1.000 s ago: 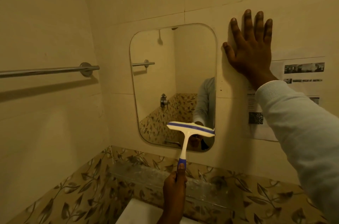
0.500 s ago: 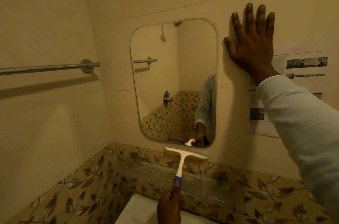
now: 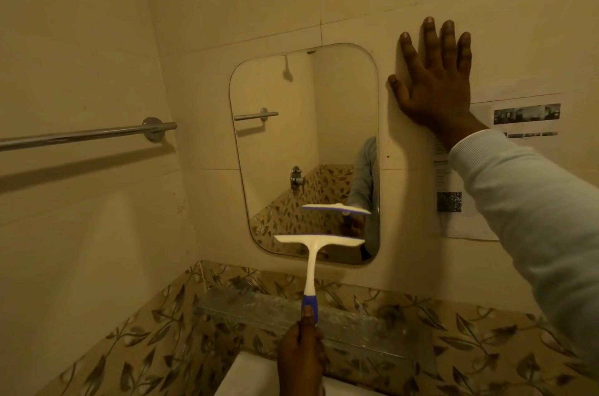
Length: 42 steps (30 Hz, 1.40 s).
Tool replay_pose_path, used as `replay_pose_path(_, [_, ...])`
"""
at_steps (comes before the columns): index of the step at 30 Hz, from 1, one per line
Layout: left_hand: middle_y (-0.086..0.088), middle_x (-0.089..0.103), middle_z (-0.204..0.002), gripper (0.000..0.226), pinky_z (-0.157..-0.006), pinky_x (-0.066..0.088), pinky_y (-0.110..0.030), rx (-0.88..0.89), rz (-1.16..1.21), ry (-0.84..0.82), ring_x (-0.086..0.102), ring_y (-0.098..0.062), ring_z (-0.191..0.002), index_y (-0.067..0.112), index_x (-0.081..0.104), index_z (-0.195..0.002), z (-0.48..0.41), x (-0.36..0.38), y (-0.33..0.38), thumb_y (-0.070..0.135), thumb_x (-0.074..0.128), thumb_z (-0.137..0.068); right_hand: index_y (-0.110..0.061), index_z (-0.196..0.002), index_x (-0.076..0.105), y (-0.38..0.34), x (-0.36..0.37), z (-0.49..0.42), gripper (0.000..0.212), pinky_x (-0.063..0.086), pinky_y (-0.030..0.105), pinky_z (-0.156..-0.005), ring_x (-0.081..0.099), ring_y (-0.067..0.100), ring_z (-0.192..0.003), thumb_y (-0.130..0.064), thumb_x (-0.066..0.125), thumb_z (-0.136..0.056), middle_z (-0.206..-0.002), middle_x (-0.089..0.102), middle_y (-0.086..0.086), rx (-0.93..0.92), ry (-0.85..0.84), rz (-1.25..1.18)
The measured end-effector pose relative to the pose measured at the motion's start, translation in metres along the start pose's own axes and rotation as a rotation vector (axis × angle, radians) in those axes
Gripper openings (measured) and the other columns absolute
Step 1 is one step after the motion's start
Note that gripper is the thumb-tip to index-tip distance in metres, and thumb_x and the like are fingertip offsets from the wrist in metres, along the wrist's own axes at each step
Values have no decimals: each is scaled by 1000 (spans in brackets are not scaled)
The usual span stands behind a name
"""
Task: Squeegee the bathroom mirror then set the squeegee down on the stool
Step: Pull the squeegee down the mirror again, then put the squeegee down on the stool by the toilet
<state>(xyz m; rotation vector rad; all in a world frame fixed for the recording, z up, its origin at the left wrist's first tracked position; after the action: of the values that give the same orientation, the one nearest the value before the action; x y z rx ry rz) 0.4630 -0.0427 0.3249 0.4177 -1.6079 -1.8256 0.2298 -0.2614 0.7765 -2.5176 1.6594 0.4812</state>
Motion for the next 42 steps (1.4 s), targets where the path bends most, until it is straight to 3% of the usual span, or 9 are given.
replay_pose_path(3, [-8, 48, -51, 53, -37, 33, -22, 53, 20, -46, 40, -18, -41, -1, 63, -77, 12, 1, 30, 47, 53, -100, -30, -172, 12, -3, -10, 0, 83, 2, 63, -129, 1, 43, -164, -64, 42, -102, -179, 2, 15, 27, -131, -91])
replay_pose_path(6, [-9, 53, -53, 51, -36, 35, -23, 115, 38, -130, 42, -19, -40, 1, 67, -94, 22, 4, 53, 46, 45, -103, -30, -170, 23, -16, -45, 31, 77, 20, 57, -123, 27, 35, -157, -53, 54, -104, -172, 27, 13, 117, -112, -318])
replay_pose_path(9, [-11, 59, -56, 49, -38, 39, -26, 155, 123, -237, 45, -20, -37, 5, 67, -106, 25, 13, 69, 46, 41, -103, -23, -155, 49, -55, -91, 120, 51, 49, 41, -100, 59, 19, -120, -32, 61, -106, -135, 63, 3, 207, 16, -710])
replay_pose_path(11, [-14, 64, -61, 48, -39, 44, -28, 150, 188, -287, 51, -22, -39, 6, 67, -108, 26, 22, 74, 46, 43, -99, -36, -136, 58, -93, -106, 187, 30, 54, 18, -81, 64, 5, -101, -35, 57, -106, -111, 67, -16, 313, -63, -951])
replay_pose_path(18, [-16, 78, -96, 53, -67, 59, -41, 89, 271, -389, 75, -33, -81, 9, 71, -114, 46, 50, 66, 46, 55, -80, -32, -108, 73, -171, -89, 363, 13, 56, 18, -76, 74, 2, -93, -24, 62, -107, -102, 77, -20, 839, -416, -1248])
replay_pose_path(24, [-2, 79, -107, 42, -83, 57, -47, 64, 210, -499, 74, -26, -100, 21, 78, -106, 80, 61, 60, 50, 57, -83, -23, -118, 73, -175, -86, 399, 16, 63, 40, -92, 76, 20, -102, -22, 67, -104, -110, 80, -2, 1084, -479, -1301])
replay_pose_path(29, [-6, 79, -106, 37, -85, 56, -44, 80, 252, -617, 76, -22, -94, 19, 80, -107, 95, 73, 78, 39, 61, -82, -20, -120, 73, -165, -99, 388, 17, 64, 33, -83, 77, 21, -100, -18, 65, -105, -108, 79, 2, 1071, -408, -1264])
replay_pose_path(33, [-7, 76, -116, 38, -80, 59, -39, 92, 345, -679, 73, -25, -108, 15, 71, -116, 89, 87, 101, 33, 61, -84, -19, -115, 76, -153, -111, 392, 15, 57, 30, -70, 70, 17, -77, -16, 64, -106, -96, 78, 8, 1103, -347, -1230])
replay_pose_path(42, [-8, 78, -87, 21, -58, 59, -28, -195, 299, -782, 74, -16, -71, 6, 74, -99, 118, 160, 53, 17, 56, -101, -16, -105, 79, -101, -159, 451, 14, 60, 27, -69, 74, 17, -76, -17, 66, -104, -90, 81, 8, 1278, -182, -1154])
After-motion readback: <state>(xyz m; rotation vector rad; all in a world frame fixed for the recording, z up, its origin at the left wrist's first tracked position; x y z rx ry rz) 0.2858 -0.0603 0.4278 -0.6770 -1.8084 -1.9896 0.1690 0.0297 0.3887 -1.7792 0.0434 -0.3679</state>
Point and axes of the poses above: each hand's wrist, its own z-axis away from the middle knuckle, its own x-axis out of the palm, y = z × x, the point moved 10 cm from there along -z, towards the middle knuckle
